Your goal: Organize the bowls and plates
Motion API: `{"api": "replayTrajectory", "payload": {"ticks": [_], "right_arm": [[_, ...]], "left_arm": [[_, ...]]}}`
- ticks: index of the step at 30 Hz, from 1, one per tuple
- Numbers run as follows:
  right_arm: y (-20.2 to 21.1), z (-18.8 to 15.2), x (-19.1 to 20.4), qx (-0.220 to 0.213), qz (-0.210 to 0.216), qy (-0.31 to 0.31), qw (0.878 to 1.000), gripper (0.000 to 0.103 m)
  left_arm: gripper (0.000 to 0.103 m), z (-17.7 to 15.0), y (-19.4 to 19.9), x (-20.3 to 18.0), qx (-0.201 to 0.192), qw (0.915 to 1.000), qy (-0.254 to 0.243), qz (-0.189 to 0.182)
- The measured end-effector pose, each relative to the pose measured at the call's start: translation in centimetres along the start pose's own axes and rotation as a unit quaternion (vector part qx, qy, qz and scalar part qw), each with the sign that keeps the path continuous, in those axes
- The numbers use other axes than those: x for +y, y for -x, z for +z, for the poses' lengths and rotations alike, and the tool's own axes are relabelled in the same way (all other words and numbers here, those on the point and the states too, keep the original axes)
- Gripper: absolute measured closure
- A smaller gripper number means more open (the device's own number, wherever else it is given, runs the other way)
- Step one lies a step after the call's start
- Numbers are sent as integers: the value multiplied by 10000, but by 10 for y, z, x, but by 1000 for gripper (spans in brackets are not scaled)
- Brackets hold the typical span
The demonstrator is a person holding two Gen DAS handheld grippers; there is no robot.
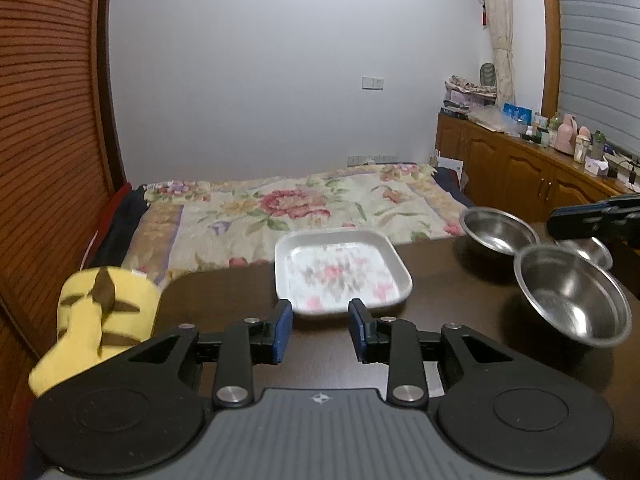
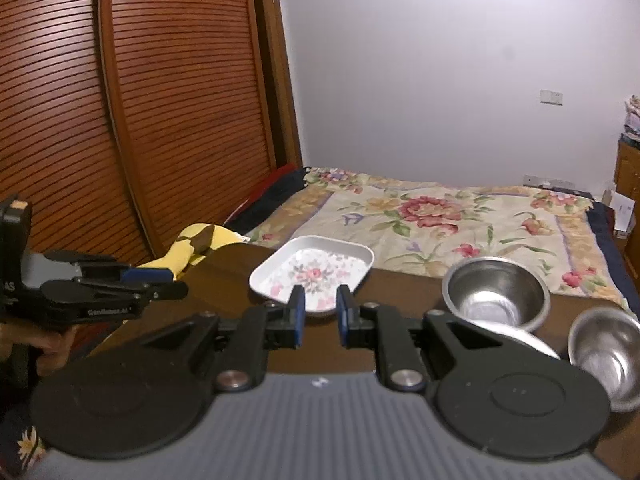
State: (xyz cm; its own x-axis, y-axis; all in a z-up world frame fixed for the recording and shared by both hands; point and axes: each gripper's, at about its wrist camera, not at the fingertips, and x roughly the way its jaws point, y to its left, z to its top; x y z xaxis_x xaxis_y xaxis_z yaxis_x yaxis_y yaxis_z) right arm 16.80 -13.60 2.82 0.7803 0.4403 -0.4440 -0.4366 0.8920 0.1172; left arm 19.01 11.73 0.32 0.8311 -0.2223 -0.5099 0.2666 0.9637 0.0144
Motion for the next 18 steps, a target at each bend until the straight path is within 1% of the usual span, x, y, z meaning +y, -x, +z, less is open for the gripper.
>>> {"api": "replayTrajectory", "payload": {"ticks": [3, 5, 6, 7, 13, 18], "right_arm": [[-22, 12, -3, 183, 53, 39, 9998, 81], [-39, 17, -5, 332, 76, 58, 9994, 77], [-49, 19, -6, 441, 96, 81, 9989, 72], [-58, 20, -7, 538, 117, 105, 9984, 70], [-112, 26, -17, 1128, 135, 158, 9934, 70], [-148, 30, -27, 1576, 114, 101, 9874, 71]], "left_arm": [[66, 14, -16, 4, -2, 10000, -56, -28], [65, 22, -29, 8, 30, 10000, -52, -67], [65, 24, -36, 11, 61, 9999, -41, -94], [65, 26, -45, 14, 105, 9999, -29, -119], [65, 29, -92, 29, 412, 9990, -91, -170], [67, 27, -120, 42, 618, 9978, -62, -237]]}}
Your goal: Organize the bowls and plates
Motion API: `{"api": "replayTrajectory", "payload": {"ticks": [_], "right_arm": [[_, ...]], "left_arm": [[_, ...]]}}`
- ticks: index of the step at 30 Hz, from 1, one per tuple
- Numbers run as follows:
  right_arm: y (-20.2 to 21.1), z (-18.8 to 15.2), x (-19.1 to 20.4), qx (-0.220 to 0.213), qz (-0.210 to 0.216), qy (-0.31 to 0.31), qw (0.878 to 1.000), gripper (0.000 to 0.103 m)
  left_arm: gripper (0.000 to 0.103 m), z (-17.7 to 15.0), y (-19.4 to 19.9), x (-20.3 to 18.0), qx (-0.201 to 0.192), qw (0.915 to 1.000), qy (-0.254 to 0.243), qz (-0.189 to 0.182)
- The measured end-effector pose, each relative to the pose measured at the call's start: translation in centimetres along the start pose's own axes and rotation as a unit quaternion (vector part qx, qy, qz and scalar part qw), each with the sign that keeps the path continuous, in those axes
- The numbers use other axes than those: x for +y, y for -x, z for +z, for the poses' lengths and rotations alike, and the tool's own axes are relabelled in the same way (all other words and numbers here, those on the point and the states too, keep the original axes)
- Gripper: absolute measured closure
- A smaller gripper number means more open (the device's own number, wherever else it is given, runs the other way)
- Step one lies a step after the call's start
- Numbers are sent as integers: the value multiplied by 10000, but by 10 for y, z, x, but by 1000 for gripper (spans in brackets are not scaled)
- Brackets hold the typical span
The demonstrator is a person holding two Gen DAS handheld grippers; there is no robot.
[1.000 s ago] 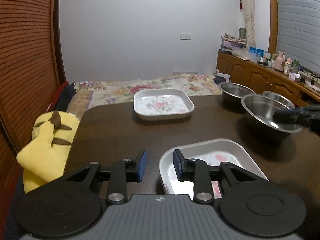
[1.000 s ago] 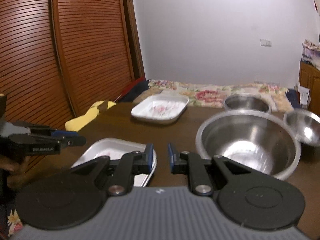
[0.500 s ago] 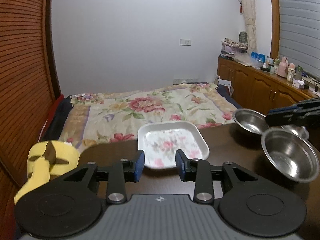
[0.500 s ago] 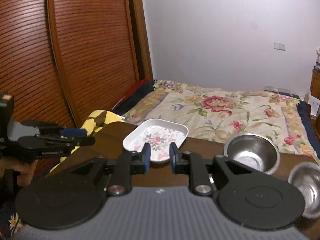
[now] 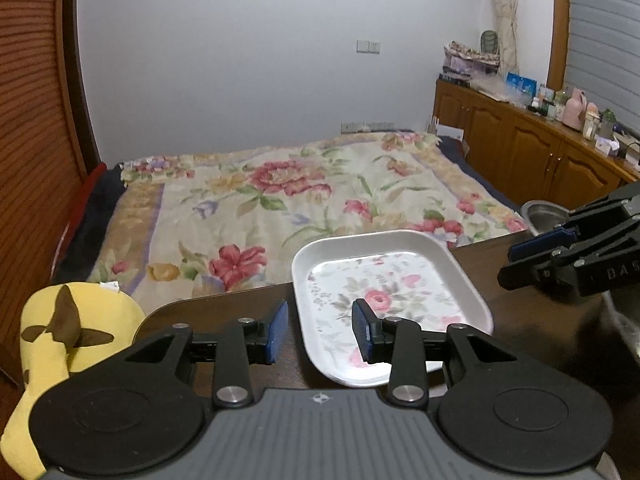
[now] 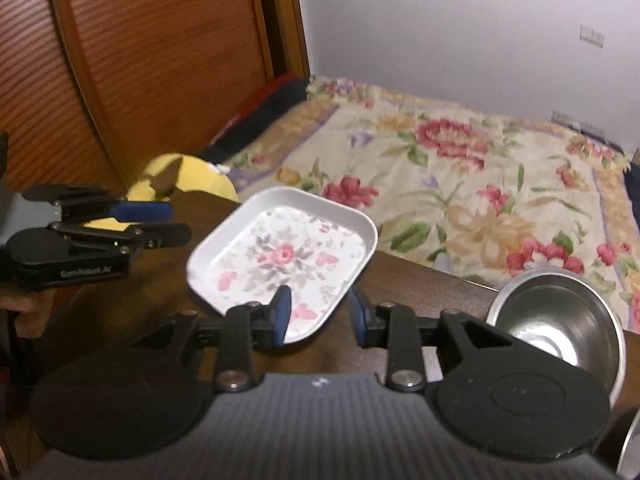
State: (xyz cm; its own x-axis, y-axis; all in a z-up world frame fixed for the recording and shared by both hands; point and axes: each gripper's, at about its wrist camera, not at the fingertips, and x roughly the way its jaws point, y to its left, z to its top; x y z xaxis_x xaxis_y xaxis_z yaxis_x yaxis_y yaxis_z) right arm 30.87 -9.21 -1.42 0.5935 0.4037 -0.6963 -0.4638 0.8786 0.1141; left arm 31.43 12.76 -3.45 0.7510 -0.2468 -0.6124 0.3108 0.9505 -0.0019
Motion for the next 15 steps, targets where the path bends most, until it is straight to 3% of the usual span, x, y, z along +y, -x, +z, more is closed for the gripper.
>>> {"api": "replayTrajectory", "payload": {"ticks": [5, 15], "right_arm": [[-21, 10, -7, 260, 3, -21, 9997, 71], [-47, 17, -9, 636, -96, 132, 9978, 71]], "left_arm": [[74, 0, -19, 10, 157, 9998, 44, -91], [77, -4, -40, 18, 298, 9993, 104, -204]]}}
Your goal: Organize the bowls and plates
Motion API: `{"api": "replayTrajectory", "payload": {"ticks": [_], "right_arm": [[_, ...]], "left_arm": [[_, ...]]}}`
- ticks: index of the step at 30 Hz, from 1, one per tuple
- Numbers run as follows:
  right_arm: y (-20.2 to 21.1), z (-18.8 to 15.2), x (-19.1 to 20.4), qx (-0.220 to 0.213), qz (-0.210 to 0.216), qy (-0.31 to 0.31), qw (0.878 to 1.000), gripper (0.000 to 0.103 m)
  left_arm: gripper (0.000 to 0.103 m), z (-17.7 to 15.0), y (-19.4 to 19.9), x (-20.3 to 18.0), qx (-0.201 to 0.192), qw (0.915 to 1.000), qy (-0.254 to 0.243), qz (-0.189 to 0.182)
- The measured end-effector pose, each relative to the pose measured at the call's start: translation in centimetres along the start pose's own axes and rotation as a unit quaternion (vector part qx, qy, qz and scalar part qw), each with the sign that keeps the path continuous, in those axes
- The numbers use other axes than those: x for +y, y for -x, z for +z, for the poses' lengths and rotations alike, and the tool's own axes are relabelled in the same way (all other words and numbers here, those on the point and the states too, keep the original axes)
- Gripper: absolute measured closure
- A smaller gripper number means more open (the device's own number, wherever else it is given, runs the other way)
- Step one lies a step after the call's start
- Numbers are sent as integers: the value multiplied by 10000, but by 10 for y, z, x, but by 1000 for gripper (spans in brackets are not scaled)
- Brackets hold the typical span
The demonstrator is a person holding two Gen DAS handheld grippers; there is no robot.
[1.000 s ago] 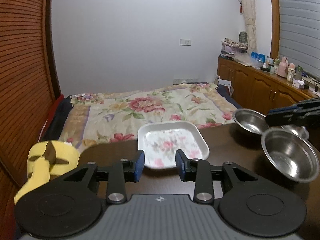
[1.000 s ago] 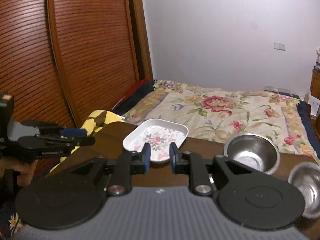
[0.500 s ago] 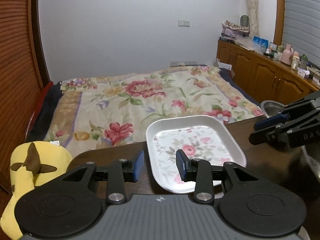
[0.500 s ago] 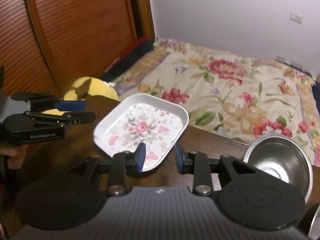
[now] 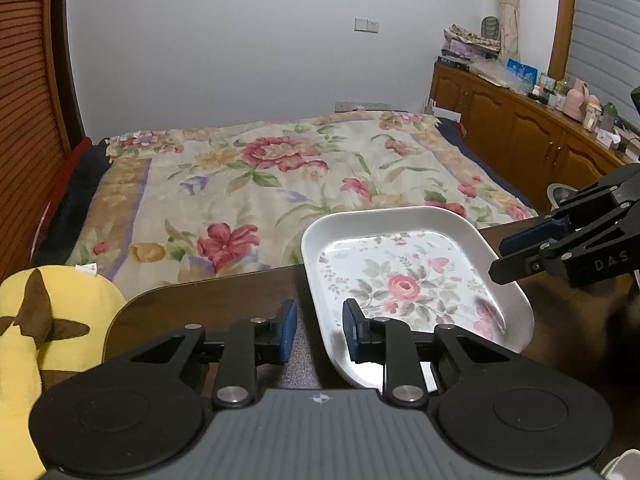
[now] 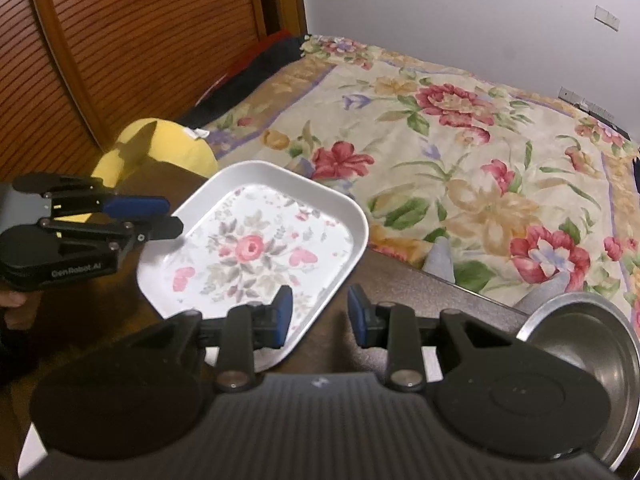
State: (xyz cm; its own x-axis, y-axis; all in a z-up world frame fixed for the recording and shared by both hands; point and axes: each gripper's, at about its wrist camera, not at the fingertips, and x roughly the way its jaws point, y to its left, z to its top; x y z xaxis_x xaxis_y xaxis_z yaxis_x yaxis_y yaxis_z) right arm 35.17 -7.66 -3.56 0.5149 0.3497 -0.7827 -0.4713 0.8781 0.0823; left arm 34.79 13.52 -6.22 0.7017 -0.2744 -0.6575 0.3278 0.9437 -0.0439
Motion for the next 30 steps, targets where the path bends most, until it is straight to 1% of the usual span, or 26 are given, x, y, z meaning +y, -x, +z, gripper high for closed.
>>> {"api": "replayTrajectory", "payload": {"ticks": [6, 9, 11, 12, 13, 19, 25, 30], "right_arm": [[-7, 4, -2, 114, 11, 29, 9999, 72], [-9, 5, -4, 172, 30, 21, 9998, 77], [-10, 5, -4, 210, 56, 21, 9998, 78], [-10, 5, -4, 221, 71, 24, 9997, 83], [-10, 5, -4, 239, 93, 24, 9997, 84], [-11, 5, -1, 319, 132, 84, 9994, 85], [-17, 6, 1, 422, 152, 134, 9989, 85], [-18, 6, 2, 406, 130, 157, 9990, 85]], "left_arm": [[84, 0, -8, 2, 81, 9999, 70, -68], [85, 0, -10, 2, 105, 9998, 114, -101], [87, -1, -11, 1, 126, 9998, 130, -101], [87, -1, -11, 1, 132, 9998, 138, -108], [88, -1, -11, 1, 134, 9997, 151, -120], [90, -2, -11, 3, 123, 9995, 223, -182], [90, -1, -11, 4, 136, 9992, 293, -221], [90, -1, -11, 4, 165, 9990, 326, -266]]}}
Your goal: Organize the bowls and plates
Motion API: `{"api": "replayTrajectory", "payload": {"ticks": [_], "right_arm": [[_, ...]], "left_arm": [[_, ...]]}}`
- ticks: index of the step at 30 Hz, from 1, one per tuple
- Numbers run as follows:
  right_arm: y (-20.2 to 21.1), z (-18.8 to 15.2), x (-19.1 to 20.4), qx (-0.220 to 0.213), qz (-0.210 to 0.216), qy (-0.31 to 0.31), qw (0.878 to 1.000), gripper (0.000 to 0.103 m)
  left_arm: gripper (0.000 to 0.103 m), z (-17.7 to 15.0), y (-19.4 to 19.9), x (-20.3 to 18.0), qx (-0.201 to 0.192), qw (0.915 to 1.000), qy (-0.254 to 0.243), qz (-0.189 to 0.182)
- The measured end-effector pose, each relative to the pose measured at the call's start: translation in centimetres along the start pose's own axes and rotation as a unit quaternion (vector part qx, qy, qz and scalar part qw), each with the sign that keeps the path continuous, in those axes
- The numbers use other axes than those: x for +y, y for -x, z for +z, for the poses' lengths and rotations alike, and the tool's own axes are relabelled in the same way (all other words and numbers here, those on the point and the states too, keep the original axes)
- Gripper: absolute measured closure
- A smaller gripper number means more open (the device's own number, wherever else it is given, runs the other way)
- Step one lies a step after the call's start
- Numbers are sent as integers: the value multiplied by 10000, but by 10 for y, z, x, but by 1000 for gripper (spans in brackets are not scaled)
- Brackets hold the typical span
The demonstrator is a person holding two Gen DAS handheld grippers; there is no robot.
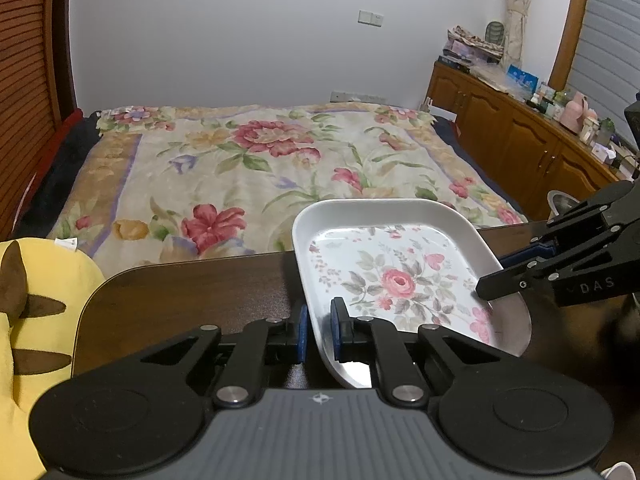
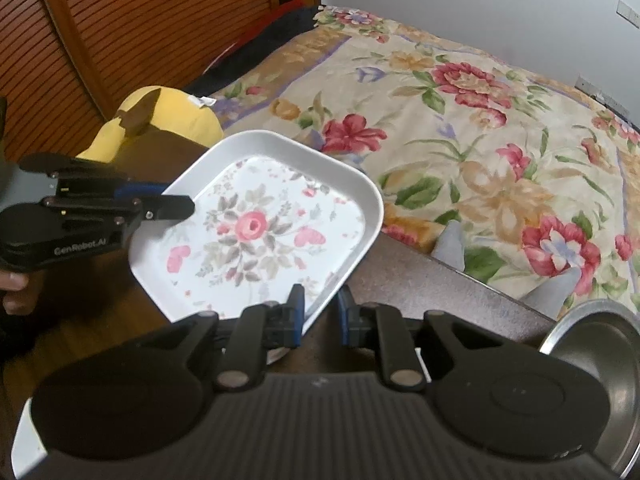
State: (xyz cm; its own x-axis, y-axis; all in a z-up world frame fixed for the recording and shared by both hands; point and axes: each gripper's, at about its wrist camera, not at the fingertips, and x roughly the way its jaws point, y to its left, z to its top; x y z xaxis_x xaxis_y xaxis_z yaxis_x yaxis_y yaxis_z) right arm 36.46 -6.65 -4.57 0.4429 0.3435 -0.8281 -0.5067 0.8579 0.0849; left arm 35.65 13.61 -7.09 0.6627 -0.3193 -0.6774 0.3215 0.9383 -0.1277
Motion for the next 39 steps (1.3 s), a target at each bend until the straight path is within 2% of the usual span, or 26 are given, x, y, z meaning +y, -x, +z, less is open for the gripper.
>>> {"api": "replayTrajectory", "payload": {"ticks": [7, 22, 39], "right_arm": [[7, -5, -4, -31, 143, -149, 9998, 87], [69, -20, 27, -570, 184, -135, 9981, 87], [129, -61, 49, -1072, 193, -57, 9940, 87]], "left_arm": [[90, -6, 17, -1, 59, 9998, 145, -157], [90, -10, 100, -26, -494, 9988, -46, -40], [90, -35, 169, -65, -837, 9961, -260, 106]]}}
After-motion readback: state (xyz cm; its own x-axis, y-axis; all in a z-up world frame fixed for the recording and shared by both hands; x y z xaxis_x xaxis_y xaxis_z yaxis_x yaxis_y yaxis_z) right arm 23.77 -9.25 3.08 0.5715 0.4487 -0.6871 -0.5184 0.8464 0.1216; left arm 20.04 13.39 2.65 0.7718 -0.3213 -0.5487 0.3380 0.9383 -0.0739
